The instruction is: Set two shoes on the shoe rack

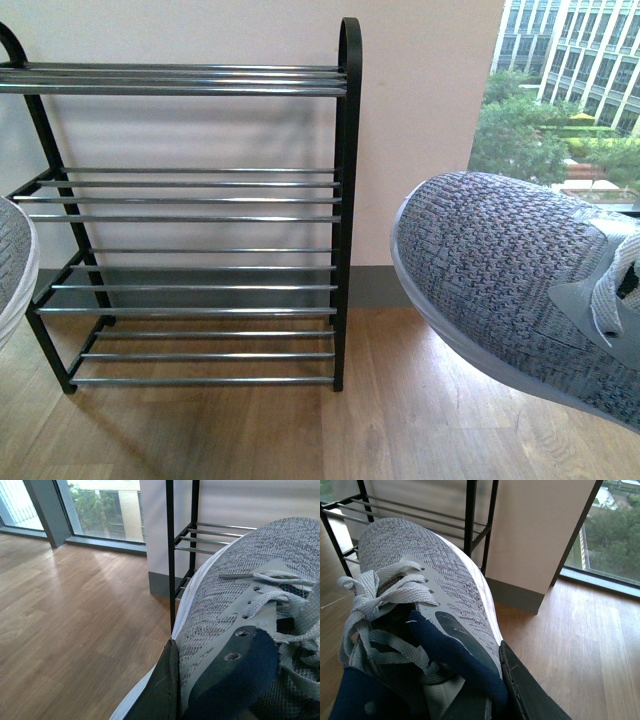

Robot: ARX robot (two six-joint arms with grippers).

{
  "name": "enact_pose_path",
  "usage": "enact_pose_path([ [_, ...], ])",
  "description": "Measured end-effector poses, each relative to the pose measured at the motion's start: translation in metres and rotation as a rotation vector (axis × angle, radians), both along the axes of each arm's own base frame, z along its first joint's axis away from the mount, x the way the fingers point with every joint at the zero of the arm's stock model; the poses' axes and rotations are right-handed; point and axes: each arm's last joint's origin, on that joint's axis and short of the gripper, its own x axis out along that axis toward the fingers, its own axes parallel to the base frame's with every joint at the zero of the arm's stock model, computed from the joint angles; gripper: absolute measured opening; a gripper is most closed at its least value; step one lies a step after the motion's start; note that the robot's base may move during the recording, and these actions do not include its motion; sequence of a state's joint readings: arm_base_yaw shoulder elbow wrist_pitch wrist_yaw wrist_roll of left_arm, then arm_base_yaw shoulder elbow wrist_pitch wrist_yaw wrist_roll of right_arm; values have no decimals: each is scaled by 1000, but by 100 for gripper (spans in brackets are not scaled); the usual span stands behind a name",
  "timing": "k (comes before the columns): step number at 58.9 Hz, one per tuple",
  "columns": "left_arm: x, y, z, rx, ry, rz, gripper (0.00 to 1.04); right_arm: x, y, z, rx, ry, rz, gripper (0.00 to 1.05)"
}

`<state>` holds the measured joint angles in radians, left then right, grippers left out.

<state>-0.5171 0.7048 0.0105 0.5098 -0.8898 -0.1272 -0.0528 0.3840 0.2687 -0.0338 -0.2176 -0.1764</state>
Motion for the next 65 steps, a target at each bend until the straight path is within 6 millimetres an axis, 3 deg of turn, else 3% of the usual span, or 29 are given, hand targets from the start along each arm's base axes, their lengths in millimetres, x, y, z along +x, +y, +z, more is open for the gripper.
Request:
enact_pose_path([
  [65,0,0,0,0,2,-6,2,0,0,0,-2,1,-12,1],
])
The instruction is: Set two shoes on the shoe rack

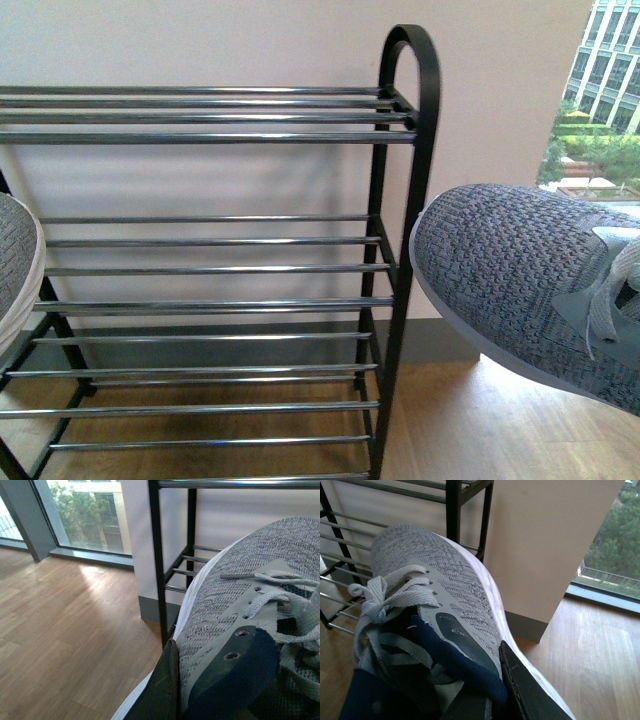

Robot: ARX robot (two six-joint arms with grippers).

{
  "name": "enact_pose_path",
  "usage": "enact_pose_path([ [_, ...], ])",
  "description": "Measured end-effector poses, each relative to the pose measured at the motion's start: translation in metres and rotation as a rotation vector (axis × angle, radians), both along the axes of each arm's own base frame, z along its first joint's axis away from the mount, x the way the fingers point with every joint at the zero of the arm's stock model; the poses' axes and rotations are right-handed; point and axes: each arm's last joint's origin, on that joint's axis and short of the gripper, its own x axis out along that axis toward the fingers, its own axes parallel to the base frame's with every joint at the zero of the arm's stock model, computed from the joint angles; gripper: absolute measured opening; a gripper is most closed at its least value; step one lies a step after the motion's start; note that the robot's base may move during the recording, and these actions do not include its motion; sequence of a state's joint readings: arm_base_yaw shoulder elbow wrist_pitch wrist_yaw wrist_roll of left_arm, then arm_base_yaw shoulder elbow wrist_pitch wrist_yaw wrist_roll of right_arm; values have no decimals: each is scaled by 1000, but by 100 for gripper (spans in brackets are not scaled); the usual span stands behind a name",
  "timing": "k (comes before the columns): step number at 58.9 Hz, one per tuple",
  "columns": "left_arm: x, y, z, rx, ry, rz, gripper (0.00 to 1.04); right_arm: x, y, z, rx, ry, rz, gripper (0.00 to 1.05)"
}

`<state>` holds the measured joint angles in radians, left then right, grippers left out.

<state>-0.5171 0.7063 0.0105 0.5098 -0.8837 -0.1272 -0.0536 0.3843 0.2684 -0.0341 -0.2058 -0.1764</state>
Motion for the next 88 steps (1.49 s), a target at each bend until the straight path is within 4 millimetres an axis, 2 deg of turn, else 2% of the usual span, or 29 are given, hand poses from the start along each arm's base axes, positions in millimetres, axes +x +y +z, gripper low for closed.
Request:
enact_pose_path([
  [88,0,0,0,2,0,7,2,0,0,-1,3,3,13,1],
])
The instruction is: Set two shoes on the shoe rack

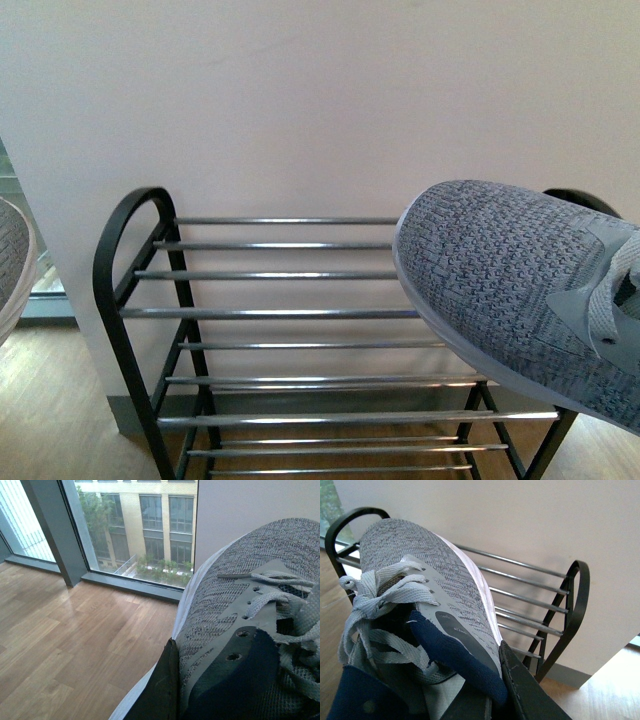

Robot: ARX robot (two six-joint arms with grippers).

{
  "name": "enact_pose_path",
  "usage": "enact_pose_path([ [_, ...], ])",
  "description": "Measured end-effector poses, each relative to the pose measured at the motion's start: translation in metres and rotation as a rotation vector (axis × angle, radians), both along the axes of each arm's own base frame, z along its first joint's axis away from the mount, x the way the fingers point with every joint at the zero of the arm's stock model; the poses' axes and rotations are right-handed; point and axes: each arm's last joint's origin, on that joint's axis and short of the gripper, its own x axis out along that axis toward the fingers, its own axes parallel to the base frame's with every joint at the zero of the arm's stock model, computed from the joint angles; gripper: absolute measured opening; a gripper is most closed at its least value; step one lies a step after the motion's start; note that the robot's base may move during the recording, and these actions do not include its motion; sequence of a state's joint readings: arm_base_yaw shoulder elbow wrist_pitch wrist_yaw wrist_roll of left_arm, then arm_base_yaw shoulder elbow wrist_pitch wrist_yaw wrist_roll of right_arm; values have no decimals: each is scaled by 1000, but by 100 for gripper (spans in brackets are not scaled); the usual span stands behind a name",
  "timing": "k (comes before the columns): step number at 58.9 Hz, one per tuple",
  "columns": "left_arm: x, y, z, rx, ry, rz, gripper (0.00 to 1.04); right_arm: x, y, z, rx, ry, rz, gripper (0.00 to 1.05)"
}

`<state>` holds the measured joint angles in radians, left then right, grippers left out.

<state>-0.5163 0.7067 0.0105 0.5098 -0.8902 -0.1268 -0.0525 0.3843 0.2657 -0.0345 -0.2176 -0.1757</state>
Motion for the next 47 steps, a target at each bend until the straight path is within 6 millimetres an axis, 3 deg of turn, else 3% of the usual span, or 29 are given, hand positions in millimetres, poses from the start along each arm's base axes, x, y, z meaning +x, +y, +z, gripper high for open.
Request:
enact_pose_path([
  [47,0,0,0,-2,1,-9,2,0,0,0,-2,0,-14,1],
])
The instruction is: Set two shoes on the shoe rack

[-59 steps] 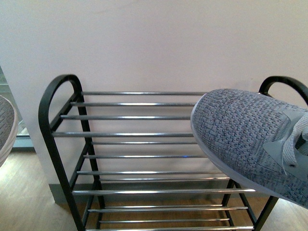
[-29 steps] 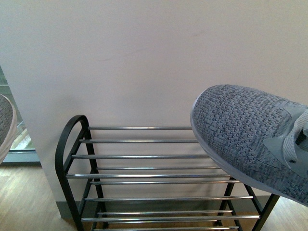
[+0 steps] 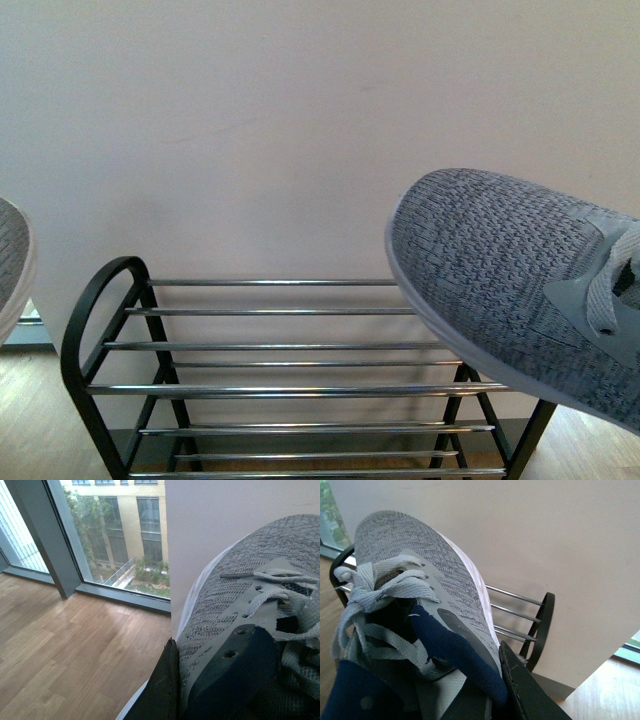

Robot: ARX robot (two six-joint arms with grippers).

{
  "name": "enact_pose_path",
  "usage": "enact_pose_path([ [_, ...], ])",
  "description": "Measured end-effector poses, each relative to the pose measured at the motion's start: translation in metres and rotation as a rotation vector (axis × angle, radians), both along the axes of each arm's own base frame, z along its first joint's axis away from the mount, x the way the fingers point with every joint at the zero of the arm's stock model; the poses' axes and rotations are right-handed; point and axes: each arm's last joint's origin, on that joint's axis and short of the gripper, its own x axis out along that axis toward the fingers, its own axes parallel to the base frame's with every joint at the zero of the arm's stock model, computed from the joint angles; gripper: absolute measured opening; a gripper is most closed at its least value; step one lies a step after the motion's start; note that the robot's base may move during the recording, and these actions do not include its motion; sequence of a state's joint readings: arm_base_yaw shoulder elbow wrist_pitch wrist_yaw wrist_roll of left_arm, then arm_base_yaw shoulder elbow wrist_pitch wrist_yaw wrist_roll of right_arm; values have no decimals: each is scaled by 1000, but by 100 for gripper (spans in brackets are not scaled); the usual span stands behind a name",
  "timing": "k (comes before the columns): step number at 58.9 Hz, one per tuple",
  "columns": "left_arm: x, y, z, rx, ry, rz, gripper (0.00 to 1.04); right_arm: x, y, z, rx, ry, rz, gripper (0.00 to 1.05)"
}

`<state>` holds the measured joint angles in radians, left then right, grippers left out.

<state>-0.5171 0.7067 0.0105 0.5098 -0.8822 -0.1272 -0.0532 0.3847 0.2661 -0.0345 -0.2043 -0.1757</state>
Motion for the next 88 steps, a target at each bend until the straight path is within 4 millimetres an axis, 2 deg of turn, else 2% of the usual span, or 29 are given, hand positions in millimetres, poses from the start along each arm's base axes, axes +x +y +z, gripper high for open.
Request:
enact_pose_path([
  [10,0,0,0,1,-1,9,2,0,0,0,-1,0,-2,1],
  [16,0,0,0,2,-1,10,2,1,2,-1,153,42,92,1],
  [25,0,0,0,1,-1,8,2,15,9,2,299,78,71,1],
  [31,0,0,0,1,-1,8,2,38,20,8,378,122,19,1],
  [37,0,0,0,1,-1,8,2,81,41,12,477,227,-63,1],
  [42,0,0,0,1,-1,8,2,106,54,14,543,287,-101,1],
  [52,0,0,0,1,-1,8,2,152,68,15,677,382,-223,1],
  [57,0,0,0,1,-1,9,2,168,69,9,747,434,-340,1],
  [67,0,0,0,1,-1,8,2,186,68,-13,877,495,-528,1],
  [77,0,0,0,1,-1,8,2,202,78,-36,891,513,-575,1],
  [88,0,0,0,1,-1,8,2,222,76,-45,881,492,-573,1],
])
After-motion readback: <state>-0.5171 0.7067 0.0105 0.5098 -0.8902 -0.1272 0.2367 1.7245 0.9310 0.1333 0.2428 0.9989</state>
